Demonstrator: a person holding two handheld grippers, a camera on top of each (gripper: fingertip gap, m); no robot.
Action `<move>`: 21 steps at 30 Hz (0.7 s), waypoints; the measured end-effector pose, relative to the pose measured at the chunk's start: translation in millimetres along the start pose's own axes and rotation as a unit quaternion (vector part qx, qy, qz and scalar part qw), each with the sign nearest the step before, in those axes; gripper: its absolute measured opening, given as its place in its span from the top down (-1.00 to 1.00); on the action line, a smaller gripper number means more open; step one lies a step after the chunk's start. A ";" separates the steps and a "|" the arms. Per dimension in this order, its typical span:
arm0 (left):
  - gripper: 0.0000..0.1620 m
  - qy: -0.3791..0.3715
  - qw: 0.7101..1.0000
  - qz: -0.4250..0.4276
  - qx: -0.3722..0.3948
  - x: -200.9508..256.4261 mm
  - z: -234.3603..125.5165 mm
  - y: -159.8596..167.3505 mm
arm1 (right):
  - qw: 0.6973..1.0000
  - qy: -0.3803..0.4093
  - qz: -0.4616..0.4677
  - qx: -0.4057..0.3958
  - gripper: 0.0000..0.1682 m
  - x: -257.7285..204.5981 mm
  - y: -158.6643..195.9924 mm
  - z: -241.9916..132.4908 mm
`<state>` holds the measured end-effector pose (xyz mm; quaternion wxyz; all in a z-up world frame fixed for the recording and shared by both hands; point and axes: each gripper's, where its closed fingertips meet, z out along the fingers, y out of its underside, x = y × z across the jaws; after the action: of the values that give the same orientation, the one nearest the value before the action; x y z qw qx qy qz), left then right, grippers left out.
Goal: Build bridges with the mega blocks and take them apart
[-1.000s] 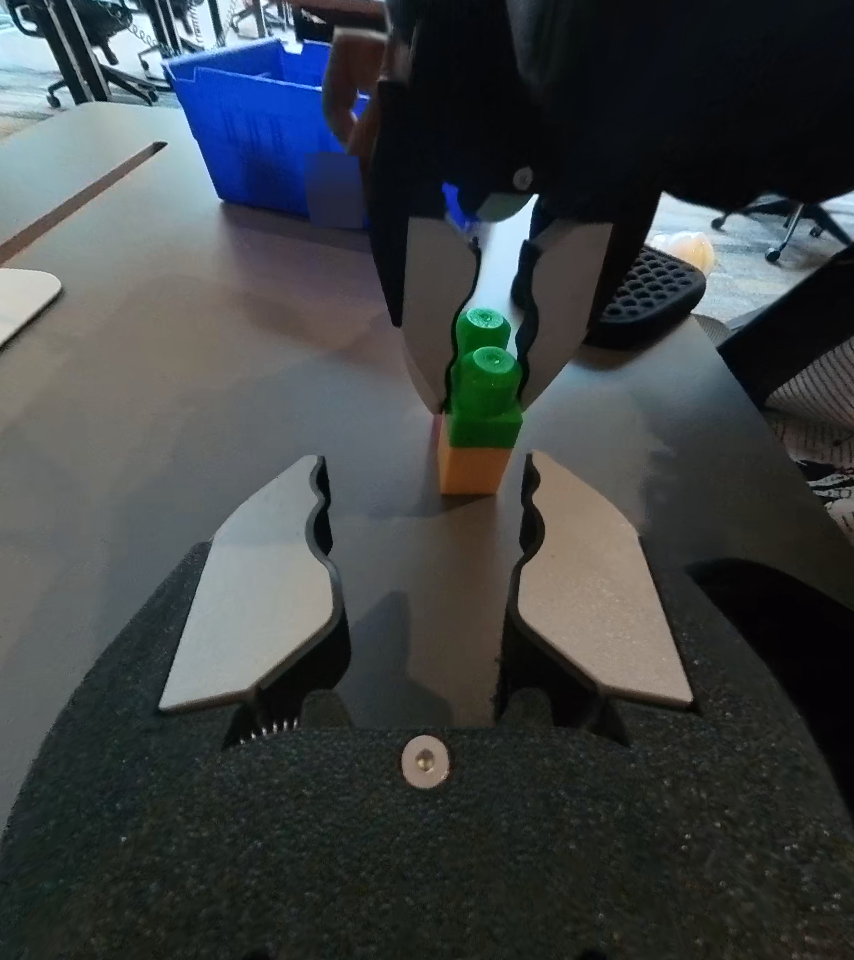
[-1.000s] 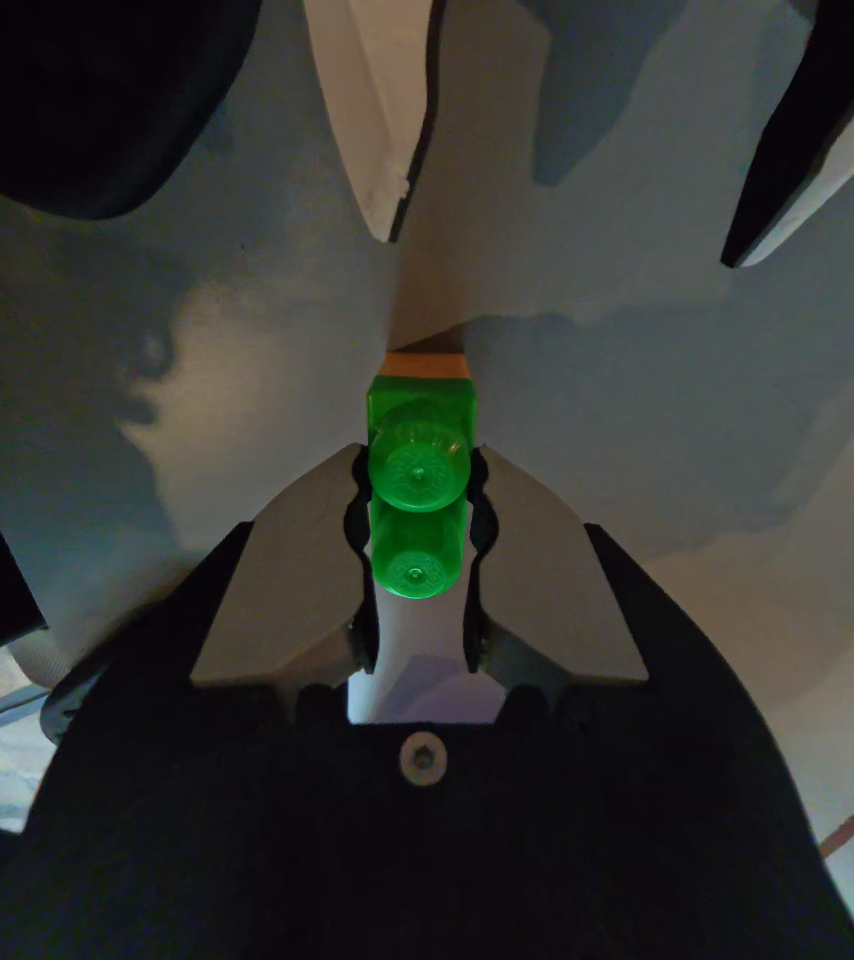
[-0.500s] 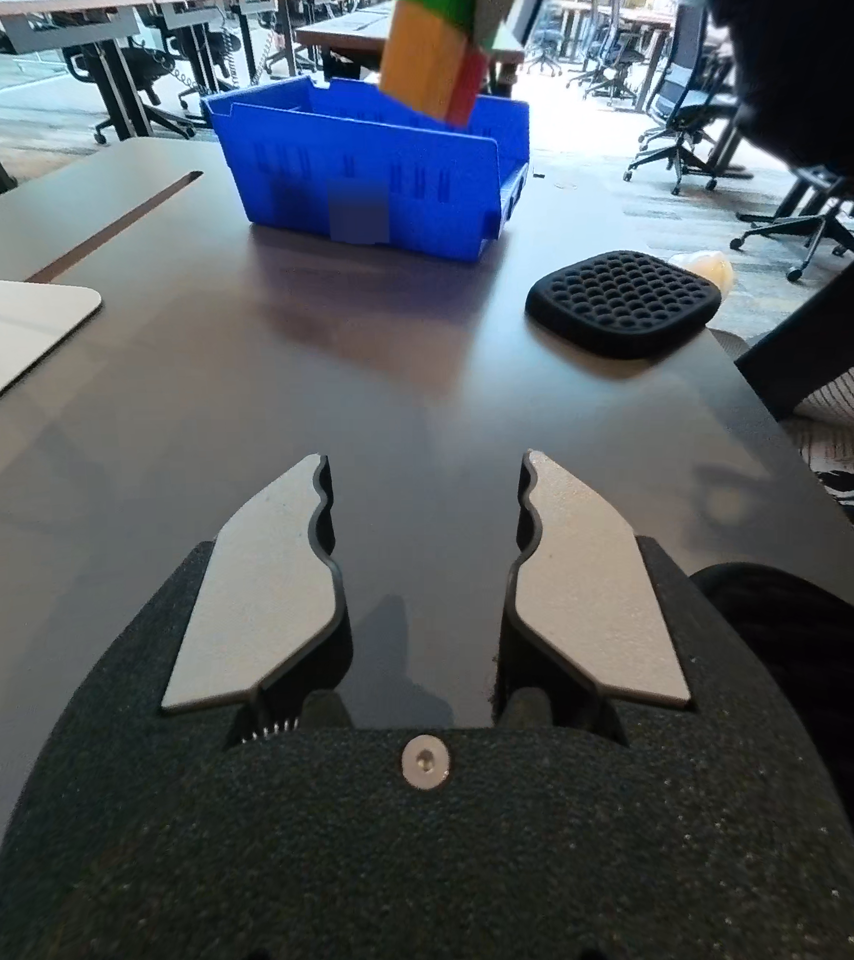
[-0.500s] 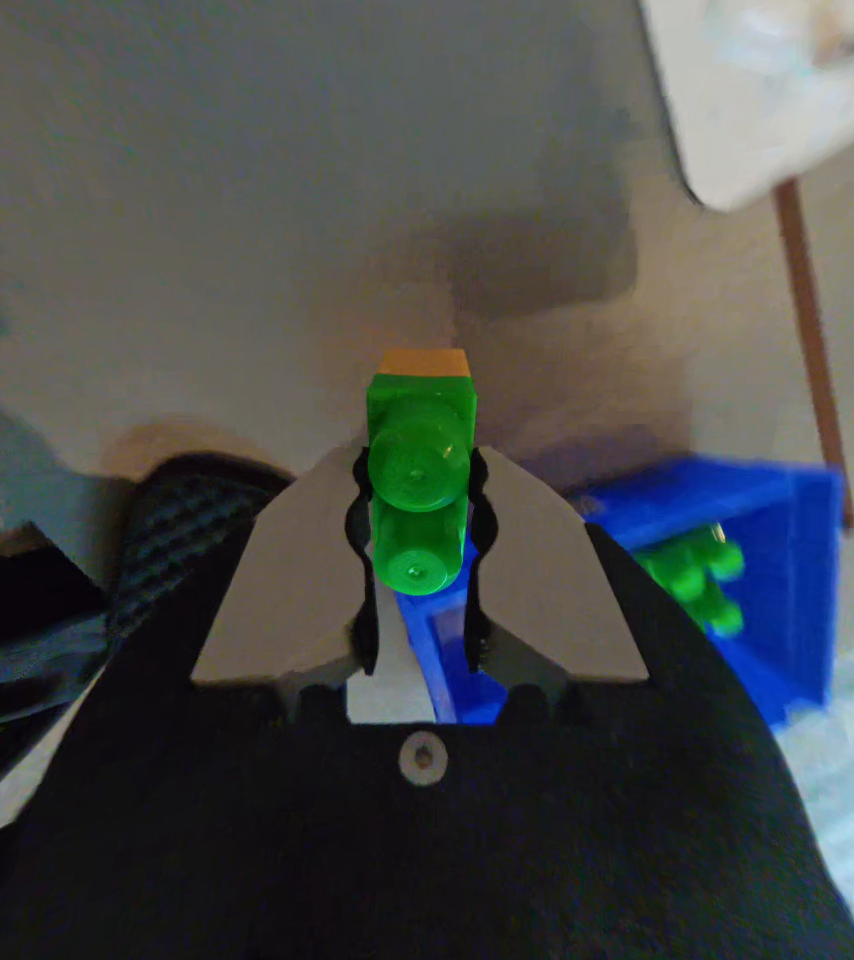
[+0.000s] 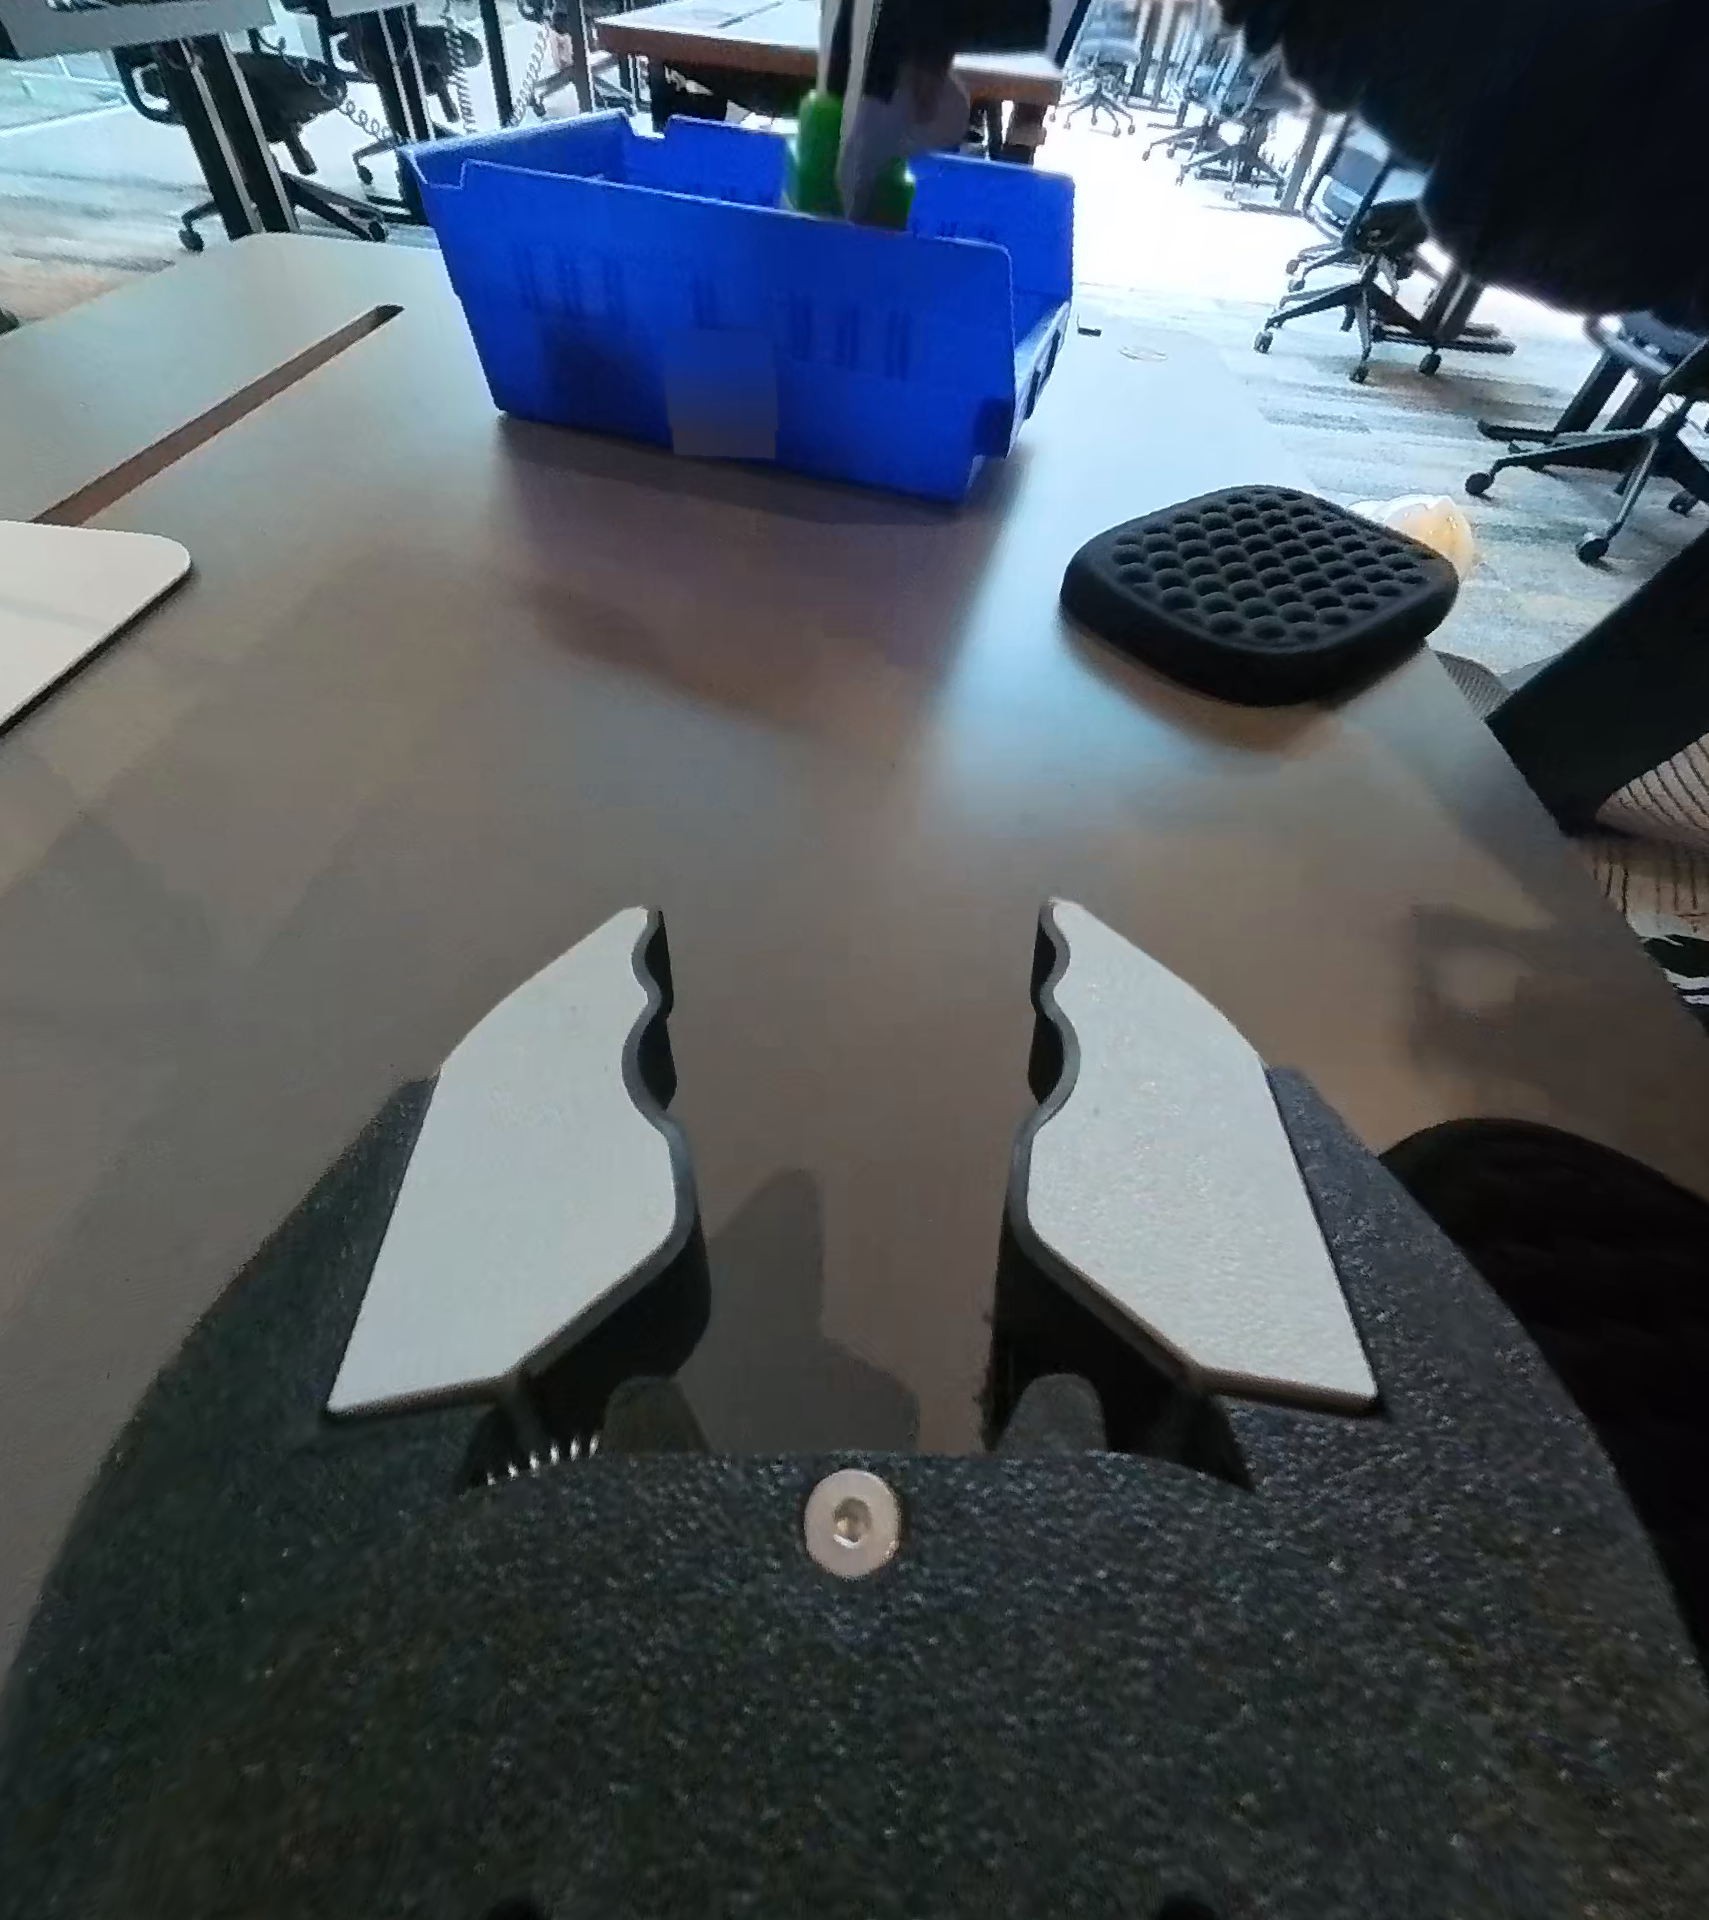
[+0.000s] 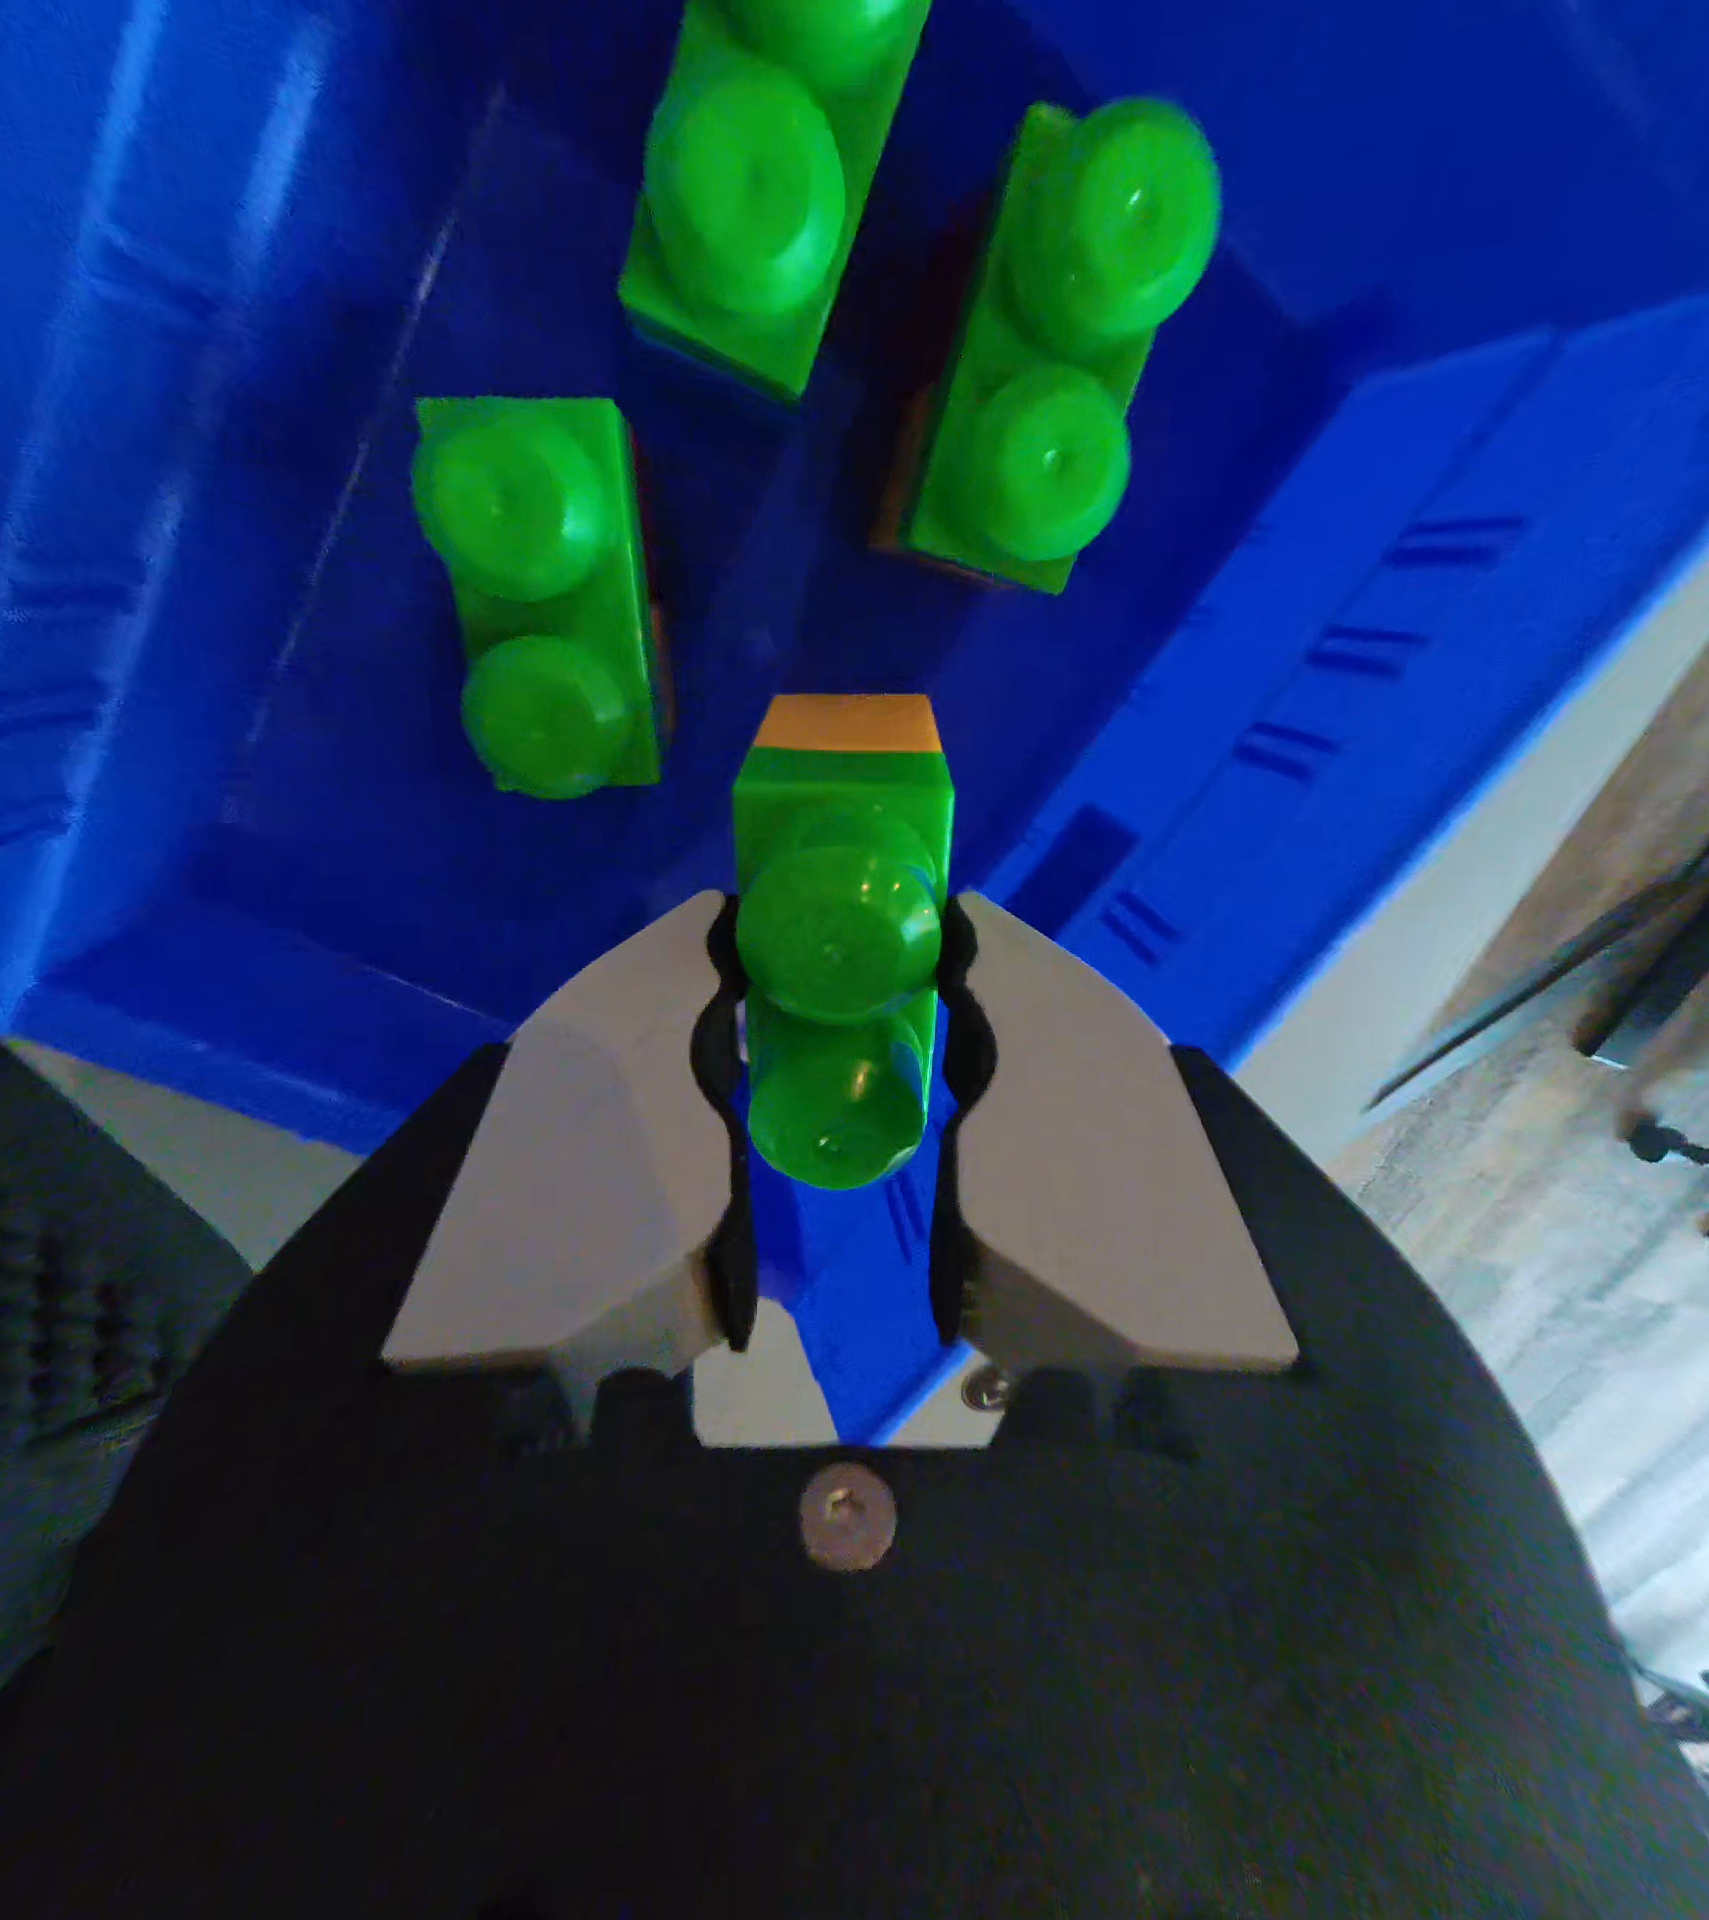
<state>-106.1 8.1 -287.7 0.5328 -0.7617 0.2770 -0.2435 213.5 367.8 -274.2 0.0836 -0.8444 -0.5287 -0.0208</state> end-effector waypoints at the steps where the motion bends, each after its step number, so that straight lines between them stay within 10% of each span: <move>1: 0.17 0.000 1.000 -0.001 -0.002 -0.2 0.4 0.9 | 1.000 -0.010 0.001 -0.008 0.58 -2.1 1.3 9.0; 21: 0.18 0.002 1.000 -0.009 -0.007 -2.1 1.0 4.9 | 1.000 0.008 -0.008 0.003 0.45 -1.0 -4.8 15.8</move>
<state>-107.7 8.9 -292.8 0.5244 -0.7675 0.2732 -0.2476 207.9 371.5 -289.3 0.0906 -0.8395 -0.5351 -0.0267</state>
